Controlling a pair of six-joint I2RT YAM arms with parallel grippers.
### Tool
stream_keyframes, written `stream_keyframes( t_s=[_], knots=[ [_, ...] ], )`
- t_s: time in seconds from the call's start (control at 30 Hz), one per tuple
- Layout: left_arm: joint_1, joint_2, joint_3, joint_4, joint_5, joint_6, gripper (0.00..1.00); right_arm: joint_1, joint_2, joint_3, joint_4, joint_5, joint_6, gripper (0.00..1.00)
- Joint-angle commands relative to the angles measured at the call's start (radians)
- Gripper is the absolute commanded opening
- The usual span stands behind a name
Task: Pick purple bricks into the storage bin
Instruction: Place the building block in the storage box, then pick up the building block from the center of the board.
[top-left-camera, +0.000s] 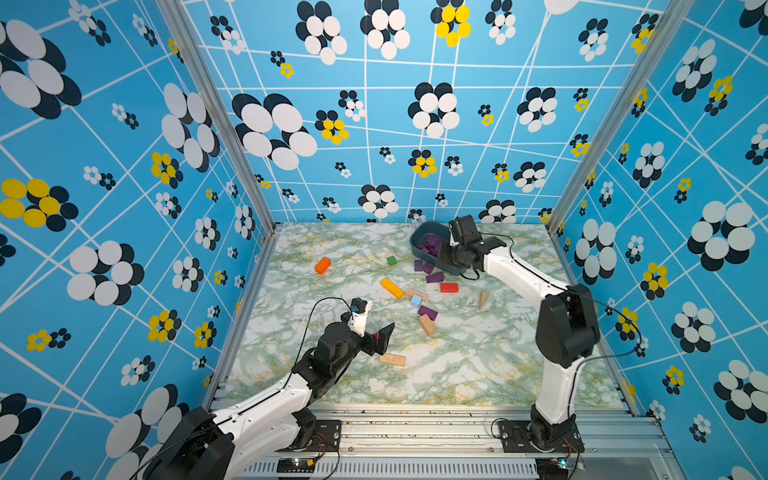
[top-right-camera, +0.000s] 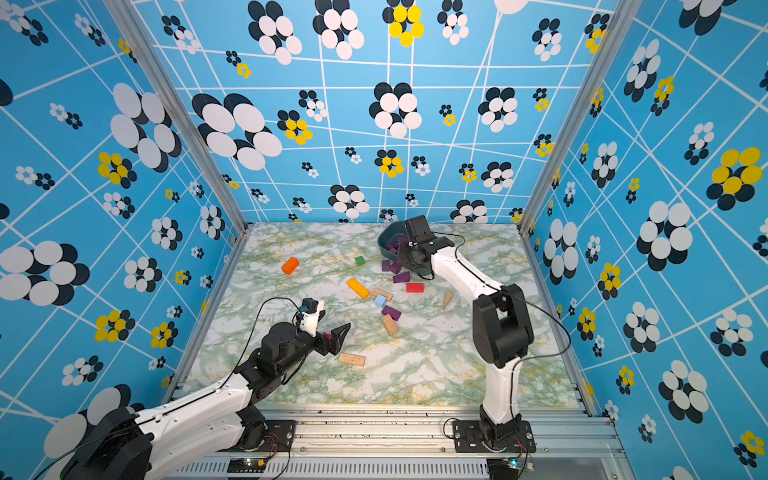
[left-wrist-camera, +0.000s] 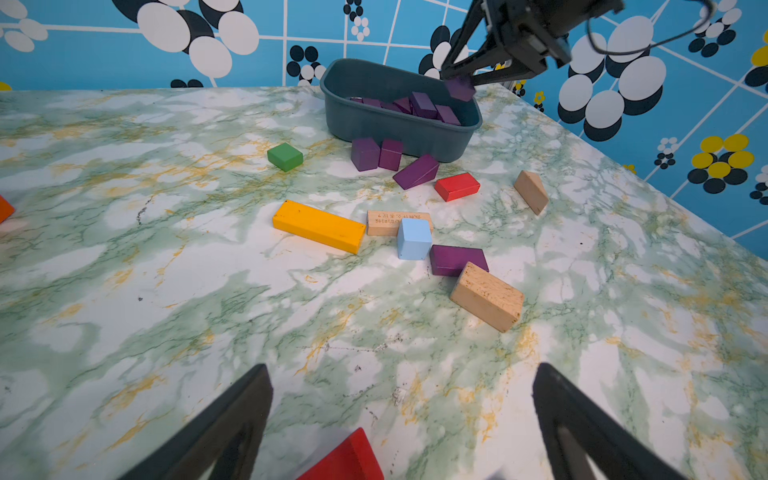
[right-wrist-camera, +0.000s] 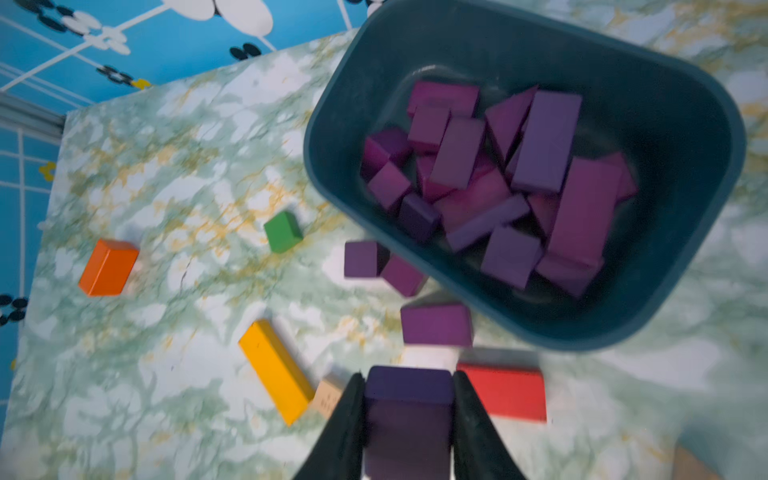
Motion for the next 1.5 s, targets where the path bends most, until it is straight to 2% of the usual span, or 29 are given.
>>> stream_keyframes(
  t_s=[0.0,0.13,0.17,0.3,0.4,0.5,0.77,0.87,1.07,1.27,1.47],
  knots=[
    [0.009,0.002,-0.005,0.009,-0.01,-0.006,1.0,-0.036,0.133,0.171,-0.077,0.013,-0.03,0.26],
    [0.01,0.017,-0.007,0.005,-0.043,0.016,1.0,-0.076,0.286,0.367,-0.123,0.015,-0.004,0.27],
    [0.011,0.024,-0.004,0.006,-0.05,0.017,1.0,-0.08,0.311,0.415,-0.147,0.021,-0.006,0.32],
    [0.011,0.053,0.006,0.013,-0.044,0.027,1.0,-0.081,0.354,0.533,-0.221,0.058,-0.053,0.64],
    [0.012,0.073,0.016,0.009,-0.031,0.032,0.99,-0.082,0.318,0.515,-0.251,0.058,-0.093,0.68],
    [0.011,0.075,0.017,0.008,-0.024,0.033,0.99,-0.076,0.219,0.379,-0.244,0.058,-0.119,0.67],
    [0.012,0.044,0.013,0.003,-0.001,0.012,0.99,-0.017,-0.245,-0.35,0.091,-0.07,-0.076,0.66],
    [0.013,0.026,0.008,0.009,0.023,0.009,0.99,0.024,-0.329,-0.516,0.17,-0.125,-0.076,0.65],
    [0.013,0.005,-0.003,0.036,0.073,0.03,0.99,0.104,-0.344,-0.624,0.211,-0.174,-0.113,0.65],
    [0.012,-0.061,-0.012,0.06,0.278,0.074,0.99,0.127,-0.329,-0.685,0.269,-0.167,-0.156,0.64],
    [0.011,-0.058,-0.012,0.089,0.405,0.099,1.0,0.145,-0.295,-0.71,0.308,-0.14,-0.202,0.61]
  ],
)
